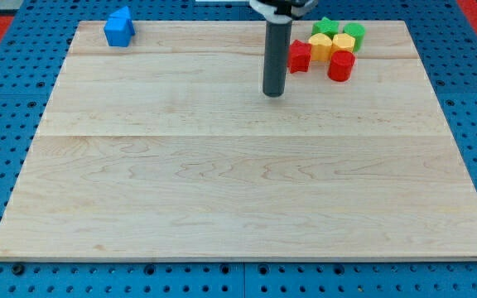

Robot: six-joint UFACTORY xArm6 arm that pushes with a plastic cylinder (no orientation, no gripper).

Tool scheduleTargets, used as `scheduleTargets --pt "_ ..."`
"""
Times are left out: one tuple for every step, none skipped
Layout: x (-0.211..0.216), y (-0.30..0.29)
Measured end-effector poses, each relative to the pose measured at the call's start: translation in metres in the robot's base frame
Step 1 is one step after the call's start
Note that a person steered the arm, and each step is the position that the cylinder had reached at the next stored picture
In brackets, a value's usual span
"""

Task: Point your arm towards the top right corner of the board

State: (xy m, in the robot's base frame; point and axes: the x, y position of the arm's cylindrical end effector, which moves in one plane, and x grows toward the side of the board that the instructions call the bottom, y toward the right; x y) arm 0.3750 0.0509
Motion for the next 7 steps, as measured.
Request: scheduleTargets --pt "0.035 0.078" --pt "0.027 0.157" --pt "-0.007 0.217" --pt "-0.009 0.219" --pt "-0.026 0.216" --pt "-0.067 0.235" --pt "-0.115 0.24"
